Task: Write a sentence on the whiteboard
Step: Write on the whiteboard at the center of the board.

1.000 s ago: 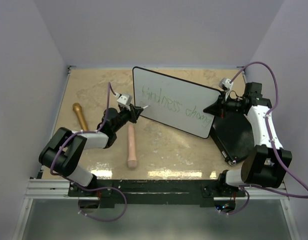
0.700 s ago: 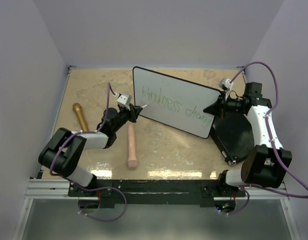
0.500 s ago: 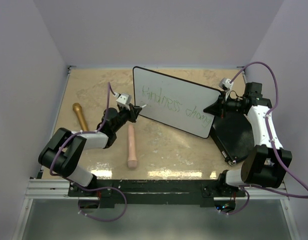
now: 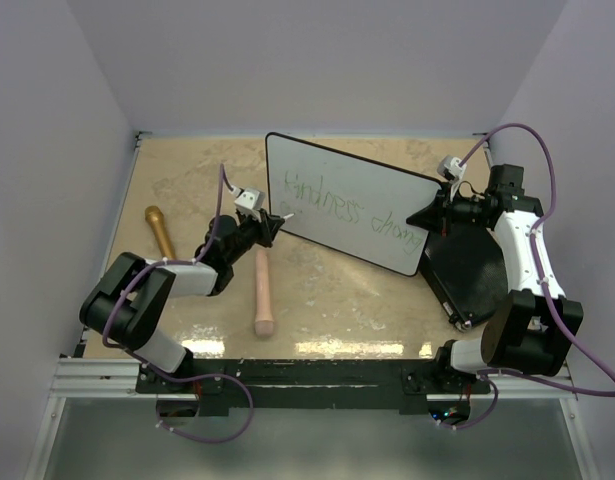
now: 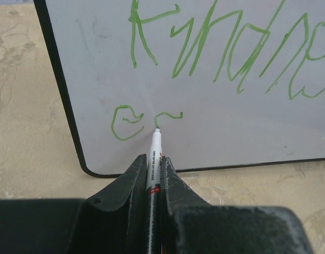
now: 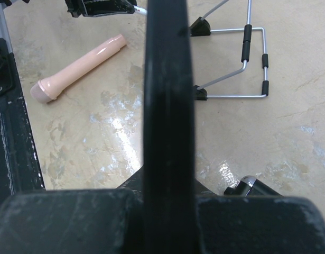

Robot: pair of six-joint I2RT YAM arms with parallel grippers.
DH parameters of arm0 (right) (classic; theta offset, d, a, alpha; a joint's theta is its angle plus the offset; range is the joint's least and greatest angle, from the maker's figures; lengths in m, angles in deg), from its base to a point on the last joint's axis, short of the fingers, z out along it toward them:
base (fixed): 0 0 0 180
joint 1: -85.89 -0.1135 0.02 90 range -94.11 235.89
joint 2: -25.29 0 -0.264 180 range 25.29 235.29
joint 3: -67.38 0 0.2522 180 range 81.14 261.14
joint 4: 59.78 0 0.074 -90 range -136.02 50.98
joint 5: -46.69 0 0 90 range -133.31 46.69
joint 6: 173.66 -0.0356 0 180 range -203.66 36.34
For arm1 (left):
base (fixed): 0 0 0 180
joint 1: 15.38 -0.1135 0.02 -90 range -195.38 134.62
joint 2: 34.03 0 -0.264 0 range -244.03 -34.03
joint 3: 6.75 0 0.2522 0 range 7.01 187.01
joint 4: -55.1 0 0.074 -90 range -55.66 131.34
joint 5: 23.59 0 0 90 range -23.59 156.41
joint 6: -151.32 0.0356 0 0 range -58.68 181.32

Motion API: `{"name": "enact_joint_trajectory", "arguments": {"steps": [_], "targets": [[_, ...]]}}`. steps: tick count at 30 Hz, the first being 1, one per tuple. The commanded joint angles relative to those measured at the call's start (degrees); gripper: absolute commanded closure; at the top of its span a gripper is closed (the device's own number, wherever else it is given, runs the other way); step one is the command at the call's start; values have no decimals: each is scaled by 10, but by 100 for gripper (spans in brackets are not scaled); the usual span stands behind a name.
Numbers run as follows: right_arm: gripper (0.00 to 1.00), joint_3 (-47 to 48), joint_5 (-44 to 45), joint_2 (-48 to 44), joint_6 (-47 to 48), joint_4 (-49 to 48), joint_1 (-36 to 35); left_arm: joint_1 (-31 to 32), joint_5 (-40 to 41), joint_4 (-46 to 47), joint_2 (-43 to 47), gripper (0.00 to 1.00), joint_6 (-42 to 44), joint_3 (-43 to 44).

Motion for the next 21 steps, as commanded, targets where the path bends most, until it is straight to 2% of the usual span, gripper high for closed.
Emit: {"name": "enact_joint_trajectory", "arguments": {"steps": [1,10,21], "targets": [[100,1,37,2,21,8,-6,-3,-14,16,-9,100,11,26],[100,1,37,1,21,8,-5,2,-42,25,-6,100,6,29],[100,1,36,2,21,7,-5,2,-39,-25,-28,100,9,45]]}}
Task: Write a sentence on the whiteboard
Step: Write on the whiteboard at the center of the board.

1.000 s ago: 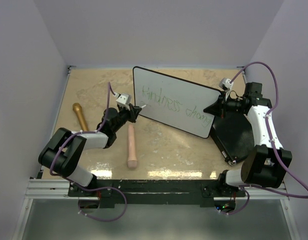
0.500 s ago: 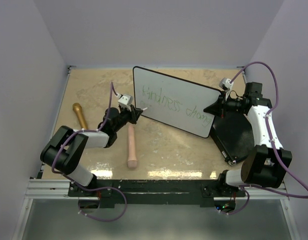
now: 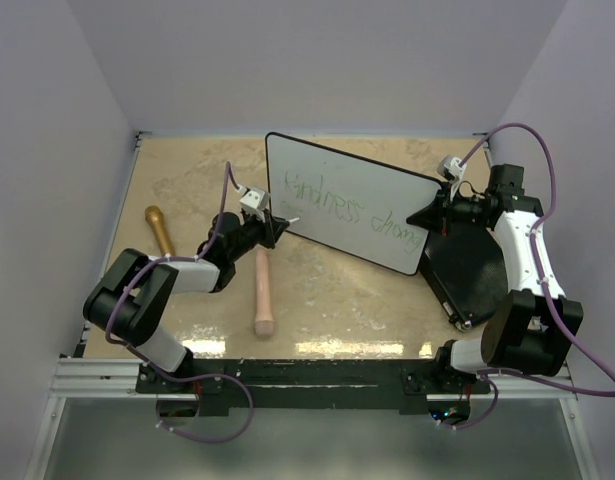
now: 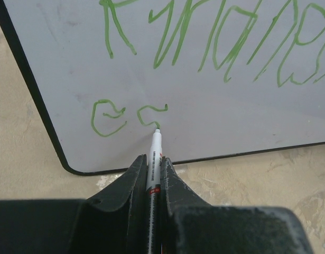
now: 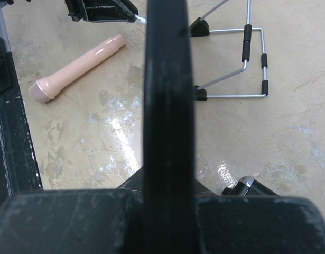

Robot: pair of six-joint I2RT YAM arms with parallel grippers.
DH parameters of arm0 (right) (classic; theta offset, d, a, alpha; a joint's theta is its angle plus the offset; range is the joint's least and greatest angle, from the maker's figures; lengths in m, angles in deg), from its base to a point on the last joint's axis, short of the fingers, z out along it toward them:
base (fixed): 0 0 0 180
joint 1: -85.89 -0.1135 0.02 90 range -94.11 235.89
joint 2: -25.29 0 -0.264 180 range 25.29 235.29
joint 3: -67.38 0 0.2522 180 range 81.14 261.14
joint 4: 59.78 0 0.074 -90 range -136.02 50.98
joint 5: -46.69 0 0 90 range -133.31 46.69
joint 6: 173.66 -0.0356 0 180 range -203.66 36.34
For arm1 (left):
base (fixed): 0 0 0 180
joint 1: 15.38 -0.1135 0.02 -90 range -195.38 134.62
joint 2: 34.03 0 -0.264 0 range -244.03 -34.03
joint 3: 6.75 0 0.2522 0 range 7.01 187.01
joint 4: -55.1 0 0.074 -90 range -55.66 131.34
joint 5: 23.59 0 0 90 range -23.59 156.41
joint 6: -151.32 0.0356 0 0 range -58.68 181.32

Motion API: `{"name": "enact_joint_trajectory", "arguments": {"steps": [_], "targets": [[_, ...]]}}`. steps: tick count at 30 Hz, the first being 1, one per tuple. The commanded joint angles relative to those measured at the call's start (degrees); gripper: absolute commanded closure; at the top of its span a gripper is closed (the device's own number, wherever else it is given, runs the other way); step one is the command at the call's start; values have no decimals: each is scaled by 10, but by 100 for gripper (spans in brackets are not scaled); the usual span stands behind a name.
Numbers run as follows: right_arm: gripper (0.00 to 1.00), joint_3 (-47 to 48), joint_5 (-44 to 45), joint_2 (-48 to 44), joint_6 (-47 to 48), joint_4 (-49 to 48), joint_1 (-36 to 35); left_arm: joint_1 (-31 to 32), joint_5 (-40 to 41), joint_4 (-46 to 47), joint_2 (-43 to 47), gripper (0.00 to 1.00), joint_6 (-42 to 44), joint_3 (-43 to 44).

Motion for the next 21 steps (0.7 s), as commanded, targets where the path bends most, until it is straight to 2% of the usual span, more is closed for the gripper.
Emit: {"name": "enact_joint_trajectory", "arguments": {"steps": [1,14,21], "targets": [[100,1,36,2,18,9,-5,1,4,-10,-16,100,12,31],[100,1,36,2,20,10,-6,-5,70,-29,15,100,18,26],[100,1,37,2,20,10,-5,-6,48,-13,52,100,17,7]]}}
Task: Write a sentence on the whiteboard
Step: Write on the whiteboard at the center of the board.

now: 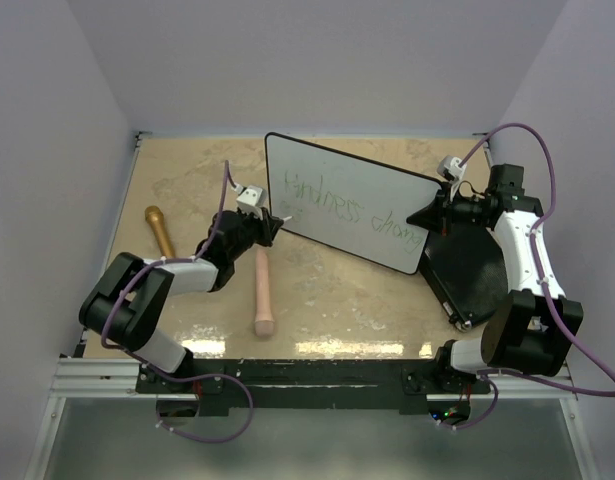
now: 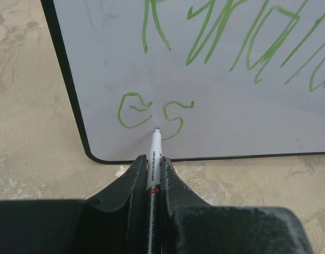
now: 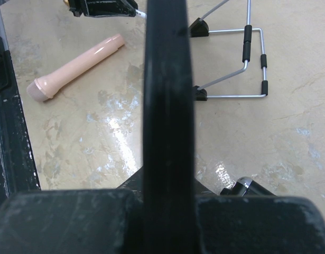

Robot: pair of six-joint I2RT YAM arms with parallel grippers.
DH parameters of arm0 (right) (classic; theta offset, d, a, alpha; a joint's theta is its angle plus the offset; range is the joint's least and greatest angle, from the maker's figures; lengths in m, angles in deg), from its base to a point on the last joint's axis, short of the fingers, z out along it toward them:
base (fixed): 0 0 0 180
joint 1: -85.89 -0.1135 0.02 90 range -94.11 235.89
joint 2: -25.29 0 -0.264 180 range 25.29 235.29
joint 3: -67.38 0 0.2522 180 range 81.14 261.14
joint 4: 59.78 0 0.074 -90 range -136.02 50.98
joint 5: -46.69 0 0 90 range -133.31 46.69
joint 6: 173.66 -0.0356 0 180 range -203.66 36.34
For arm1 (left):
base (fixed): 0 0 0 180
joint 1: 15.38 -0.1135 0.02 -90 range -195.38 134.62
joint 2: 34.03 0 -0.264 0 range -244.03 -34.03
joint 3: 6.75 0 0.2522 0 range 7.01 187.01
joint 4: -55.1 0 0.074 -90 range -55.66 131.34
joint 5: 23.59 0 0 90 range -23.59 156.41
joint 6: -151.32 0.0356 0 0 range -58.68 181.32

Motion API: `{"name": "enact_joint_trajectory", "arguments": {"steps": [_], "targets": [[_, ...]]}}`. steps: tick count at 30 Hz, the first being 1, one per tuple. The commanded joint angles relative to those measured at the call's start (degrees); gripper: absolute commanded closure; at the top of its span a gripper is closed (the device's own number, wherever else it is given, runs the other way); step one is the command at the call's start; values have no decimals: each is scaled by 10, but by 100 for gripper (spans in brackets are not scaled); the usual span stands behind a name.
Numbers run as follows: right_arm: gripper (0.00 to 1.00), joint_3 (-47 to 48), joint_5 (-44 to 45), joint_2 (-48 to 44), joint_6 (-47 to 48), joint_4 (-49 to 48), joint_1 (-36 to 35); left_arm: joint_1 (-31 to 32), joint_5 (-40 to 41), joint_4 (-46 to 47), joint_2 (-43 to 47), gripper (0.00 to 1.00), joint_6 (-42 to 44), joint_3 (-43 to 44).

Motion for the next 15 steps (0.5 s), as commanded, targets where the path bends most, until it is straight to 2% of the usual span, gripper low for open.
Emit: {"name": "enact_joint_trajectory", "arguments": {"steps": [1,11,15], "targets": [[100,1,37,3,15,13,-5,-5,-9,48,57,100,14,-7],[100,1,36,3,14,13,-6,-5,-38,-29,205,100,-10,-74],[100,-1,37,-2,12,12,-6,-5,-42,-39,261,100,-46,-95]]}}
